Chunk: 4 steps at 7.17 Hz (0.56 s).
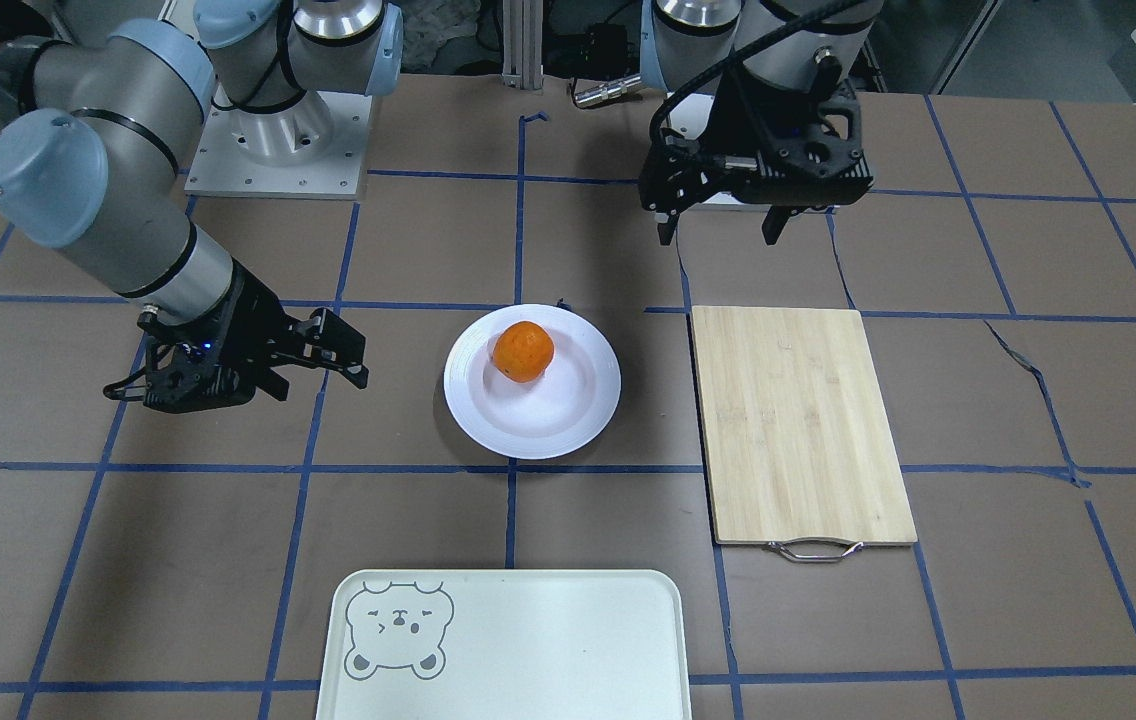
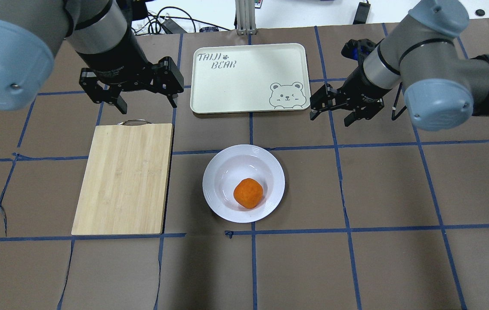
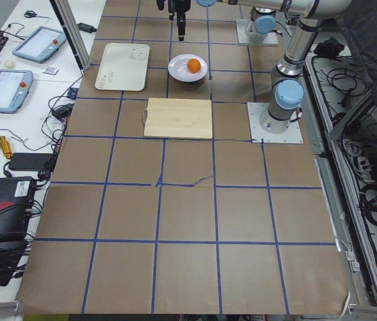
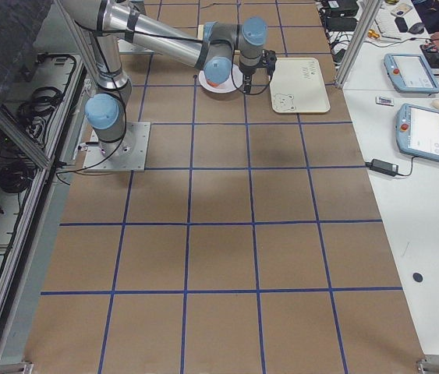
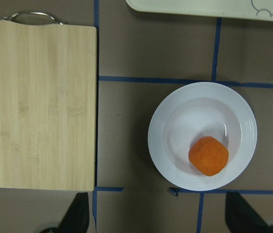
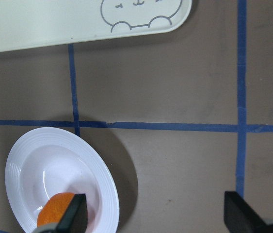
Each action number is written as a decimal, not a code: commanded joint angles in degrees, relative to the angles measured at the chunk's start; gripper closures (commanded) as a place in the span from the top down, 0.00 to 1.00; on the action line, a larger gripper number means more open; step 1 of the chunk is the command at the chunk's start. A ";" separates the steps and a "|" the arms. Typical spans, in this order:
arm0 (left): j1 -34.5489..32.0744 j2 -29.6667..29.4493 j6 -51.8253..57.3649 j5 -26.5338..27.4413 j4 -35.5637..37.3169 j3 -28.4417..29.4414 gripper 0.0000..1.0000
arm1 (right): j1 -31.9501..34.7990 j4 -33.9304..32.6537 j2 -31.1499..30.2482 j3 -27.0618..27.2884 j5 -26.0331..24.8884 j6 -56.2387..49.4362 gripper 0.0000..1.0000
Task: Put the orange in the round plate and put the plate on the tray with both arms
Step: 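Raise the left gripper away from the plate while the right gripper moves toward the plate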
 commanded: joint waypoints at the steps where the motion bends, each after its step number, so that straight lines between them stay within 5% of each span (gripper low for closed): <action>1: 1.82 0.97 1.28 0.24 0.95 0.25 1.00 | 0.07 -16.37 2.91 8.85 7.01 -1.07 1.00; 4: 1.92 1.32 1.90 0.15 0.78 0.33 1.00 | 0.51 -23.97 9.50 11.78 14.93 -5.28 1.00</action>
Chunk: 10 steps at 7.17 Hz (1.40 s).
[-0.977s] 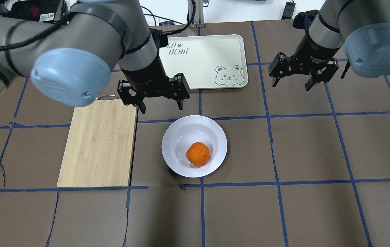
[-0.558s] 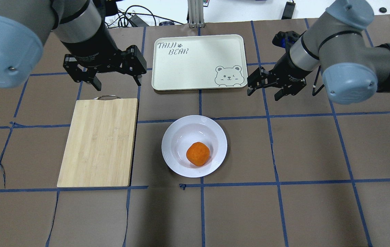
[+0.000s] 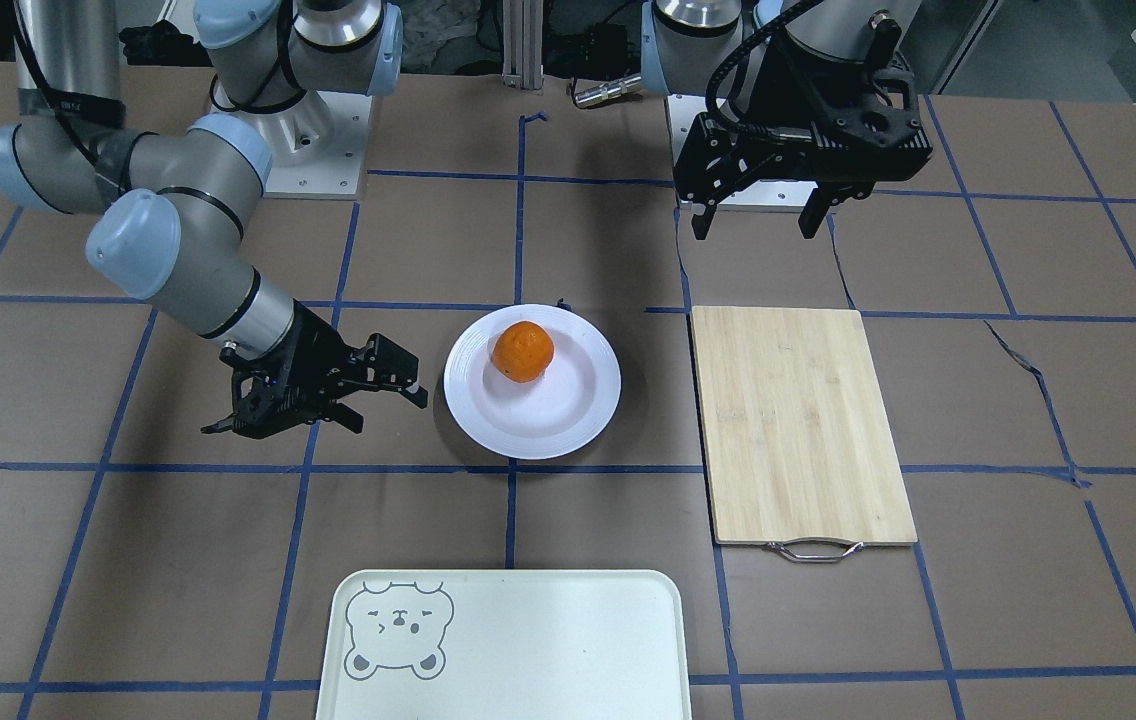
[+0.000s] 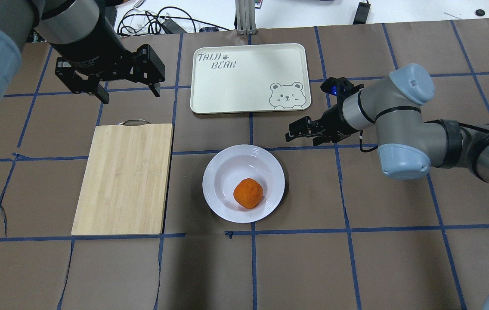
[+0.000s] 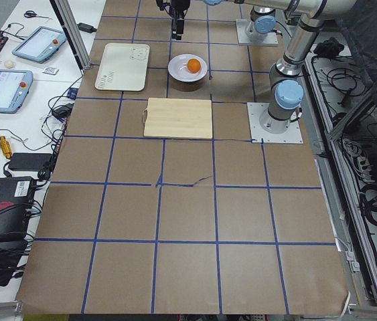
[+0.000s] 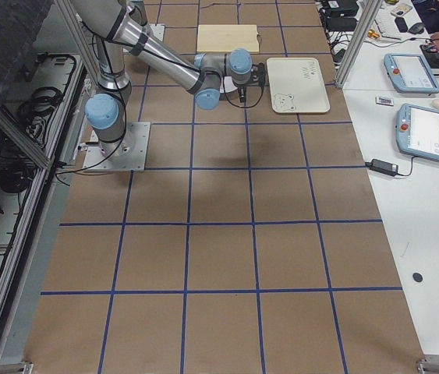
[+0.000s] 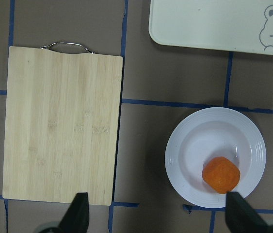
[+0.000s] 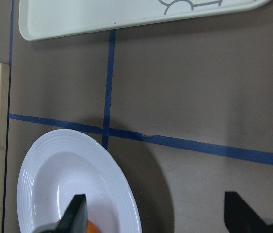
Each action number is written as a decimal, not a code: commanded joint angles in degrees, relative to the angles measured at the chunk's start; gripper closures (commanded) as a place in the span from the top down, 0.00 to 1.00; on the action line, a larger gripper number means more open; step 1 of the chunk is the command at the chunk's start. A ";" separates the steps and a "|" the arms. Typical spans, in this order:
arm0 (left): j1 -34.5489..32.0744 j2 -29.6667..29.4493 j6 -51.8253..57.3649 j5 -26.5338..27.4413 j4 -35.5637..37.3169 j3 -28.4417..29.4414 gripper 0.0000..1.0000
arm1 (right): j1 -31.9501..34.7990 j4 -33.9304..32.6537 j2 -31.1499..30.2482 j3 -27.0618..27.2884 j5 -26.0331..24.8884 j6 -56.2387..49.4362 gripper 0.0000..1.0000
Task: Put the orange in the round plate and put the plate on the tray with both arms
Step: 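Lower the right gripper to the plate rim nearest it and grip the rim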
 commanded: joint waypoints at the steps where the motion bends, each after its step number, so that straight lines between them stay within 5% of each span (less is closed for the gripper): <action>1: 0.03 0.27 0.16 -0.01 -0.18 0.08 1.00 | 0.56 -4.33 5.53 0.83 6.17 -1.70 1.00; 5: 0.11 0.89 0.25 -0.01 -0.36 -0.45 1.00 | 2.85 -4.60 9.41 0.66 11.30 -1.61 0.96; 9: 0.11 0.89 0.25 0.08 -0.36 -0.54 1.00 | 3.29 -4.69 12.06 0.48 13.58 -1.70 0.76; 10: 0.11 0.89 0.25 -0.01 -0.27 -0.45 1.00 | 3.29 -4.69 11.97 0.48 13.50 -1.70 0.63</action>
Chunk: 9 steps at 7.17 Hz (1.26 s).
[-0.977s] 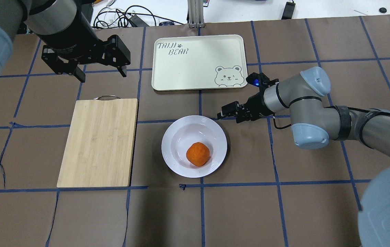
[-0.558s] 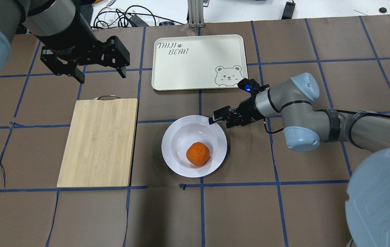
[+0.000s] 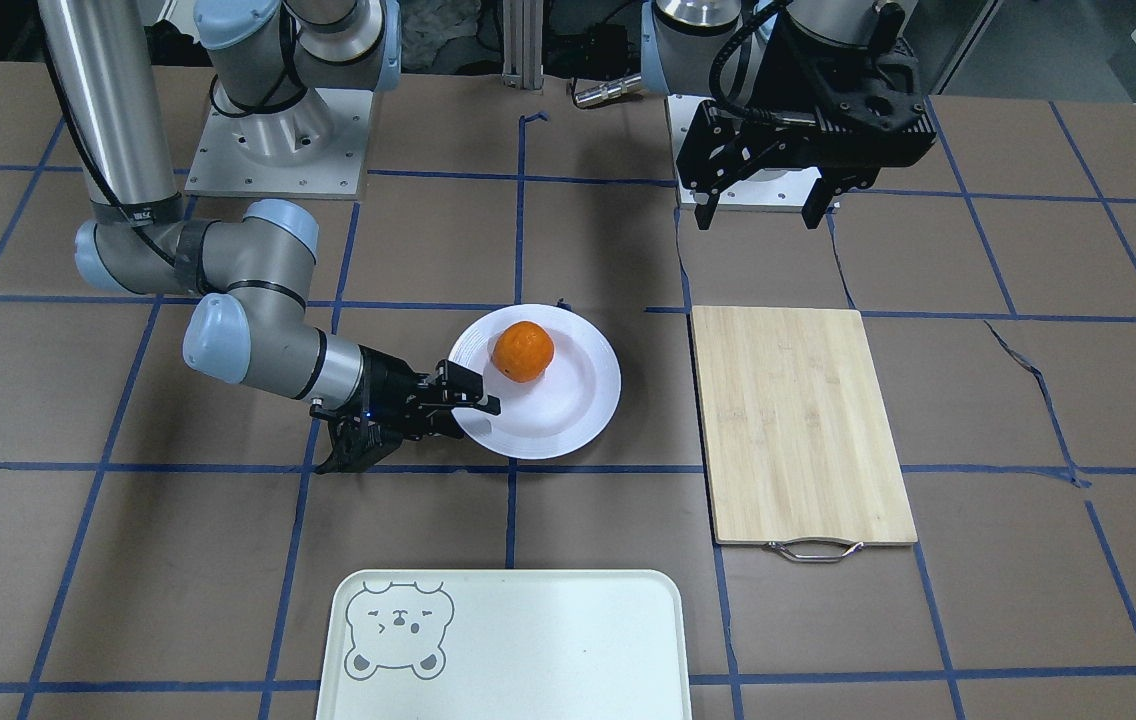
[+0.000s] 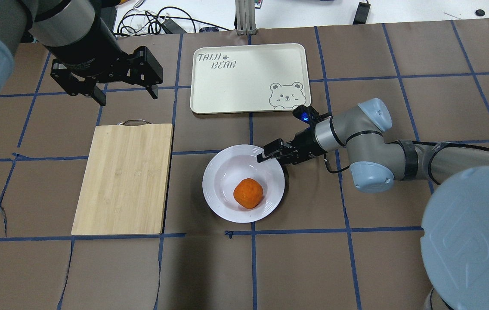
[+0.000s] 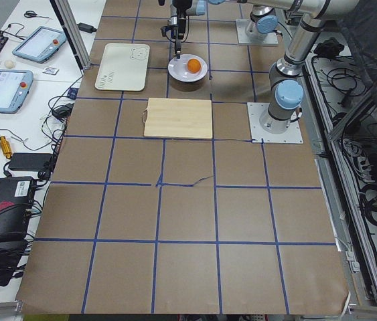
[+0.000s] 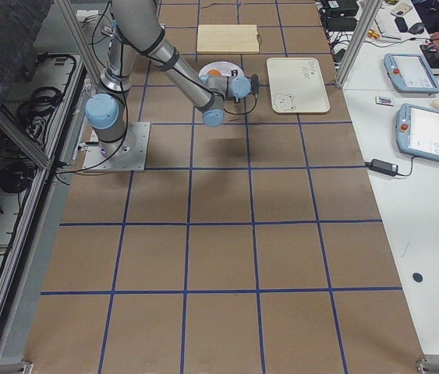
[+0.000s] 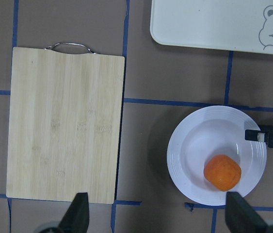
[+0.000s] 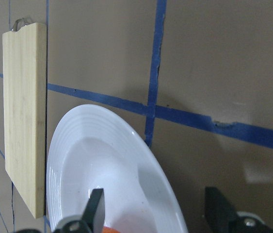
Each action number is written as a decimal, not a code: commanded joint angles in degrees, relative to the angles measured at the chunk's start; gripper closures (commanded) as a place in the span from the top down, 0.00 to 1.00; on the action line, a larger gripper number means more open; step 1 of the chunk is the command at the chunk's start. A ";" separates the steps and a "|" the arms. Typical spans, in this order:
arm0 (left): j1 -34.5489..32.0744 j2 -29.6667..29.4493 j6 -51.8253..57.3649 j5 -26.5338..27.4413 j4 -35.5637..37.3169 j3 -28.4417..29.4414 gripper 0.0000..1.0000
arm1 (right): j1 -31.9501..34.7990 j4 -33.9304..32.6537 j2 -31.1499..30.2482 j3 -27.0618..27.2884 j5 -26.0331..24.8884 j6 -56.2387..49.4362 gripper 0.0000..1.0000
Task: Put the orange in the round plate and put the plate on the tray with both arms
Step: 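Lower the right gripper to the plate rim nearest it and grip the rim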
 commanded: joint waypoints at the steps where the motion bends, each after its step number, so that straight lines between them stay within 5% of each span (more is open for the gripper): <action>1: 0.00 -0.08 -0.08 -0.32 0.15 0.14 1.00 | 0.14 -0.97 0.05 -0.03 -0.07 -0.03 0.46; 5: 0.00 0.09 -0.08 -0.06 0.06 0.05 1.00 | 1.19 -3.00 0.05 0.06 -0.34 -0.11 0.03; 9: 0.00 0.09 0.01 -0.15 0.15 0.06 1.00 | 1.11 -6.07 -0.39 -0.73 1.23 -0.12 0.00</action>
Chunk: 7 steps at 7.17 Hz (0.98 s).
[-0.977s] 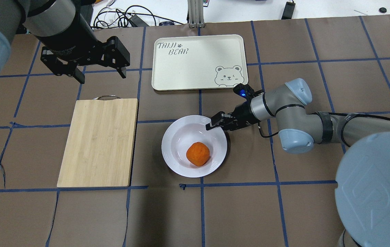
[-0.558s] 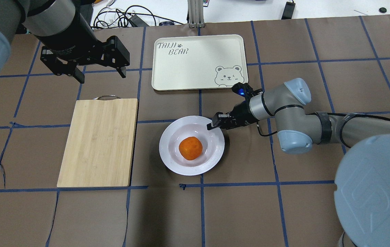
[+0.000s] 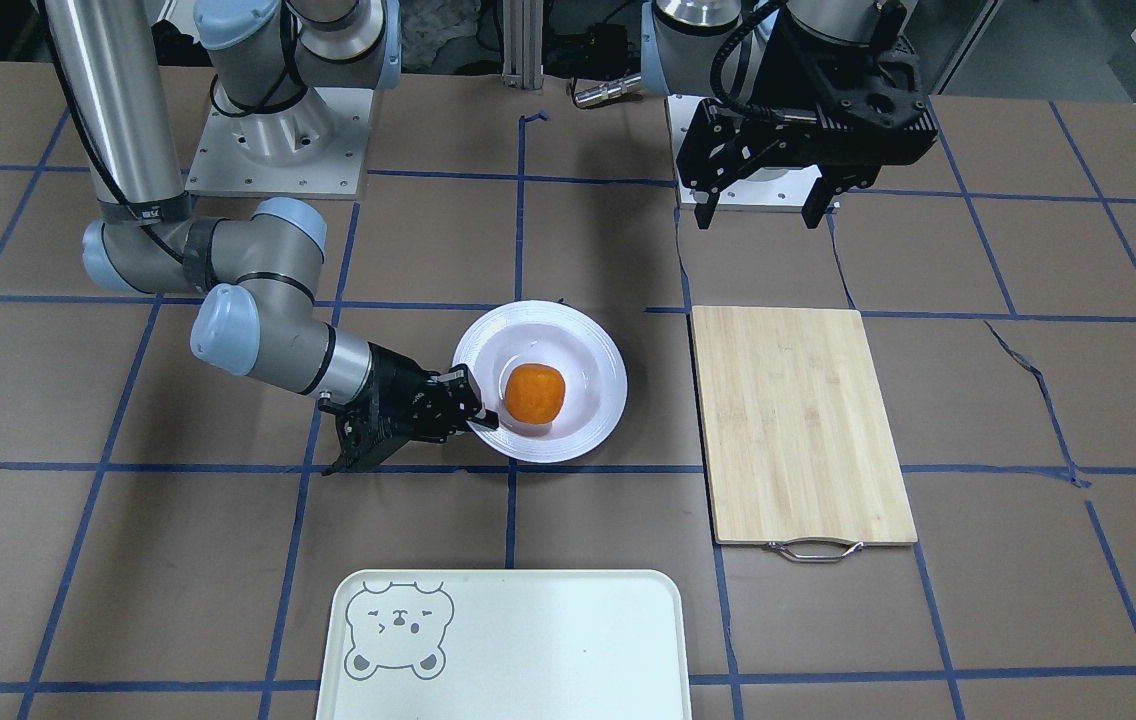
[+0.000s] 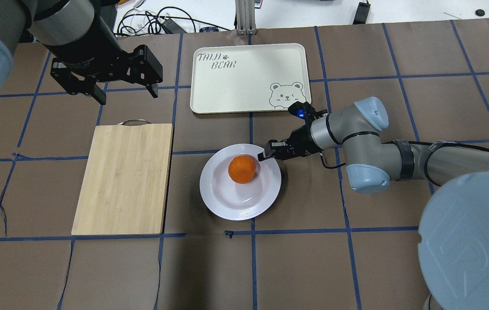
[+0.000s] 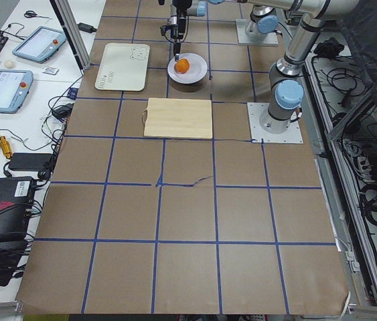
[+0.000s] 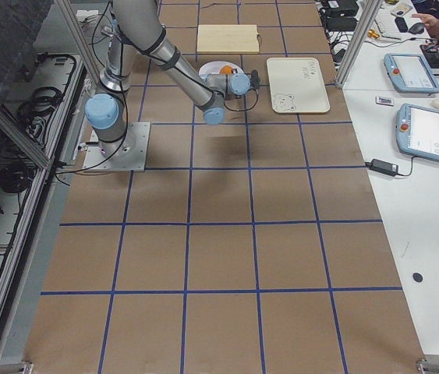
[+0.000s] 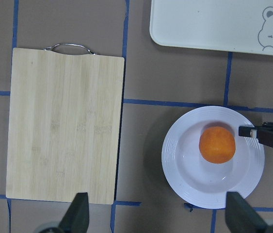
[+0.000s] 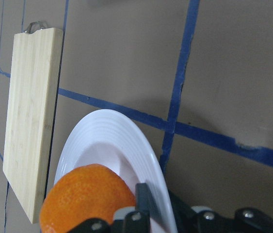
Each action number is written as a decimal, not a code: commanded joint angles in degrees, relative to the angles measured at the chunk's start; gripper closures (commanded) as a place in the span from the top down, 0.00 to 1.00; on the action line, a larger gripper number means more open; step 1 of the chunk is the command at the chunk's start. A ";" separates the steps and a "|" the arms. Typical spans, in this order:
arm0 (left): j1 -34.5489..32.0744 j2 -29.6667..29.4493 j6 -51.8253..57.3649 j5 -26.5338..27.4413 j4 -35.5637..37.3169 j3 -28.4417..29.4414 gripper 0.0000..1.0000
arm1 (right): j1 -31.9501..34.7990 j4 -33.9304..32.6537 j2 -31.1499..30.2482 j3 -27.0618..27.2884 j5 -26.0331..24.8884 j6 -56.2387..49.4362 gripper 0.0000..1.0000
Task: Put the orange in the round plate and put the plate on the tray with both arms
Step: 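Lower the right gripper to the plate rim nearest it and grip the rim, then drag the plate by its rim with the right gripper onto the bear tray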
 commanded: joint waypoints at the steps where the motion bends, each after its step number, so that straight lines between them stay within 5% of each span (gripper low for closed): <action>1: 0.00 -0.04 -0.06 0.01 0.02 -0.06 1.00 | -0.24 -0.98 0.01 -0.68 4.89 0.39 0.00; 7: 0.00 -0.04 -0.06 -0.08 0.02 0.03 1.00 | -2.17 -0.28 0.63 -0.76 19.65 2.75 0.00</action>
